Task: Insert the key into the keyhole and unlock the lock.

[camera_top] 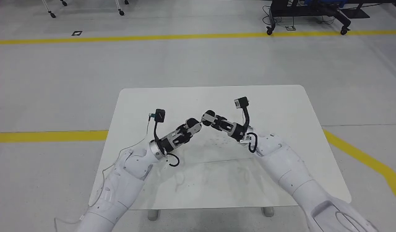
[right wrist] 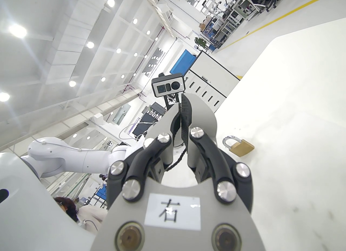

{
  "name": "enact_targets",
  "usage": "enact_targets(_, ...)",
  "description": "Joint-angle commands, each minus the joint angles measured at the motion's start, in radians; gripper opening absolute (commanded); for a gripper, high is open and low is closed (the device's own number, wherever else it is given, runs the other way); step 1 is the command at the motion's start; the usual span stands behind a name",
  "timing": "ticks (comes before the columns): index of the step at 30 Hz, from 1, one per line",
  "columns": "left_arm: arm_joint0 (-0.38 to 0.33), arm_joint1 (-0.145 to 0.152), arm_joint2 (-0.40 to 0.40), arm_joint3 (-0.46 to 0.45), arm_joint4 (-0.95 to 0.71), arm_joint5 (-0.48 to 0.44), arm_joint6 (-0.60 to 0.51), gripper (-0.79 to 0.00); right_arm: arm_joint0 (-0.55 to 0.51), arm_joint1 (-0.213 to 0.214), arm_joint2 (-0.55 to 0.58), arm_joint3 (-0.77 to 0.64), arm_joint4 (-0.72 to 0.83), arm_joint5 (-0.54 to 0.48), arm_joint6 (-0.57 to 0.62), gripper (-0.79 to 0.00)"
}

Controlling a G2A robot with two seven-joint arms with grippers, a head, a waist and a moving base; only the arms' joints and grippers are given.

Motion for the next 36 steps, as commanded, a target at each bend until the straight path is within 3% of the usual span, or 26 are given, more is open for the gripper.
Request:
enact_targets(1,0.001,0.0,-0.001,0.002,-0.011,0.01,0.0,-0.668,0.0,-0.001,0.0,0.001,0.0,-0.002,0.002,-0.785)
enact_targets(3,0.0,0.001,-0.002,0.002,-0.015,0.011,-0.003,-0.72,0.0,-0.002,0.001,0.001,-0.003,-0.005,0.004,-0.785)
enact_targets(6,0.0,0.001,-0.003,0.001,-0.016,0.014,-0.007,-0.727,-0.002,-0.004,0.003,-0.001,-0.004,-0.006,0.006,-0.785)
enact_targets(17,0.002,0.002,0.001,-0.005,-0.013,0.021,-0.01,-0.646,-0.004,-0.006,0.014,-0.001,-0.009,-0.001,0.016,-0.785)
enact_targets(21,-0.001,0.001,0.004,-0.003,-0.014,0.024,-0.015,-0.702,-0.006,-0.007,0.016,-0.004,-0.01,-0.003,0.021,-0.785)
enact_targets(23,-0.005,0.001,0.006,-0.002,-0.006,0.027,-0.022,-0.785,-0.007,-0.007,0.017,-0.006,-0.009,-0.001,0.025,-0.785)
enact_targets(32,-0.01,0.002,0.007,0.0,0.027,0.025,-0.014,-0.785,-0.008,-0.007,0.029,-0.002,-0.009,-0.003,0.037,-0.785)
enact_targets(34,-0.009,0.002,0.005,0.0,0.033,0.031,-0.007,-0.785,-0.007,-0.006,0.034,0.001,-0.009,-0.007,0.045,-0.545)
enact_targets(36,-0.006,0.003,0.002,0.0,0.036,0.036,0.001,-0.785,-0.006,-0.004,0.04,0.004,-0.005,-0.012,0.055,-0.425)
